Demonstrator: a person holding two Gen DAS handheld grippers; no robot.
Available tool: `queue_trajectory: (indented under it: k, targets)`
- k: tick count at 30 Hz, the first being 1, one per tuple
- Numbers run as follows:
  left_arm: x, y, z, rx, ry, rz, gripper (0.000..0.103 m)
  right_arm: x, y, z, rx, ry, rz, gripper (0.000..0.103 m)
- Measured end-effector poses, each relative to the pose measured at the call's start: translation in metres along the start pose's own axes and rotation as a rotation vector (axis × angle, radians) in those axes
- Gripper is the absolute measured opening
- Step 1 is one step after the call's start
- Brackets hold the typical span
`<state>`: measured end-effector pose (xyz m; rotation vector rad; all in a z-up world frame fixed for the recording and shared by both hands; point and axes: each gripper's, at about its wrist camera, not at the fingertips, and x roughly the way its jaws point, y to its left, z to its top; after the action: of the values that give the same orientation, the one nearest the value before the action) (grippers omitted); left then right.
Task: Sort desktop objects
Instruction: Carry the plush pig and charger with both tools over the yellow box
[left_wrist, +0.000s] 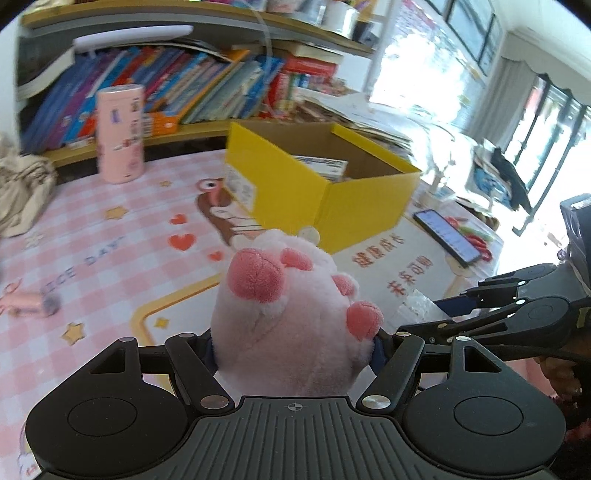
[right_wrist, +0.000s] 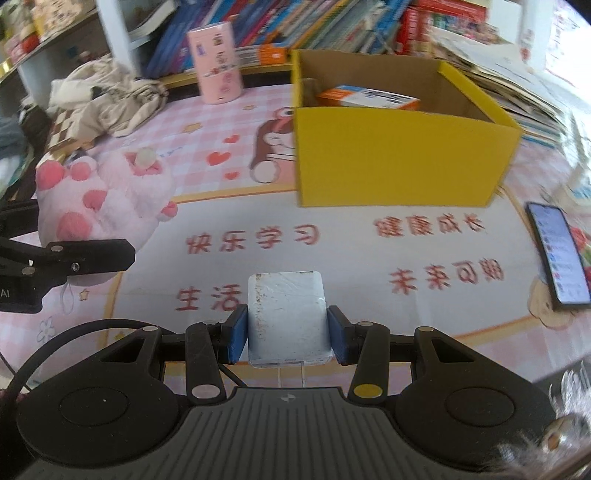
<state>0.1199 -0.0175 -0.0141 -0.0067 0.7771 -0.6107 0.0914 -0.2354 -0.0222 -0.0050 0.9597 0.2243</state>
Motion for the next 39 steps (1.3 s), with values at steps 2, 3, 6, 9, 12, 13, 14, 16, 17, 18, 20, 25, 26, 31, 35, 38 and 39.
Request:
queue_trajectory:
  k: [2, 3, 6, 9, 12, 13, 14, 16, 17, 18, 20, 25, 26, 31, 35, 38, 39]
  targets:
    - [0.005, -0.005, 0.003, 0.017, 0.003, -0.017, 0.072, -0.003, -0.007, -0.003, 0.02, -0.006, -0.015, 0.042]
    - [0.007, -0.008, 0.004, 0.025, 0.004, -0.024, 0.072, -0.005, -0.01, -0.004, 0.029, -0.009, -0.022, 0.042]
    - [0.014, -0.017, 0.009, 0.048, 0.005, -0.046, 0.072, -0.01, -0.019, -0.006, 0.052, -0.016, -0.042, 0.042]
    - [0.021, -0.024, 0.013, 0.066, 0.009, -0.064, 0.072, -0.014, -0.028, -0.009, 0.069, -0.022, -0.058, 0.042]
    - [0.028, -0.032, 0.018, 0.081, 0.014, -0.081, 0.072, -0.016, -0.036, -0.01, 0.084, -0.025, -0.072, 0.042]
    - [0.03, -0.034, 0.019, 0.085, 0.016, -0.085, 0.072, -0.017, -0.04, -0.01, 0.087, -0.025, -0.076, 0.042]
    - [0.032, -0.037, 0.021, 0.089, 0.018, -0.09, 0.072, -0.017, -0.043, -0.01, 0.09, -0.024, -0.079, 0.042]
    - [0.037, -0.041, 0.023, 0.095, 0.021, -0.097, 0.072, -0.017, -0.049, -0.009, 0.093, -0.021, -0.082, 0.042]
    - [0.039, -0.043, 0.025, 0.096, 0.022, -0.101, 0.072, -0.017, -0.051, -0.009, 0.094, -0.02, -0.084, 0.042]
    - [0.041, -0.045, 0.026, 0.097, 0.024, -0.103, 0.072, -0.017, -0.054, -0.008, 0.094, -0.018, -0.085, 0.042]
    - [0.045, -0.048, 0.028, 0.098, 0.027, -0.107, 0.072, -0.017, -0.06, -0.007, 0.096, -0.014, -0.088, 0.042]
    - [0.057, -0.057, 0.035, 0.103, 0.036, -0.116, 0.072, -0.016, -0.073, -0.005, 0.101, -0.005, -0.091, 0.042]
    - [0.059, -0.058, 0.036, 0.104, 0.037, -0.118, 0.072, -0.015, -0.076, -0.004, 0.102, -0.003, -0.091, 0.042]
    - [0.071, -0.067, 0.042, 0.112, 0.048, -0.127, 0.072, -0.014, -0.09, -0.002, 0.108, 0.002, -0.094, 0.042]
    - [0.081, -0.073, 0.047, 0.118, 0.057, -0.133, 0.072, -0.012, -0.102, 0.001, 0.116, 0.006, -0.096, 0.042]
    - [0.087, -0.077, 0.051, 0.122, 0.059, -0.139, 0.072, -0.011, -0.11, 0.004, 0.118, 0.009, -0.098, 0.042]
    - [0.089, -0.078, 0.052, 0.124, 0.06, -0.142, 0.072, -0.011, -0.112, 0.005, 0.119, 0.009, -0.099, 0.042]
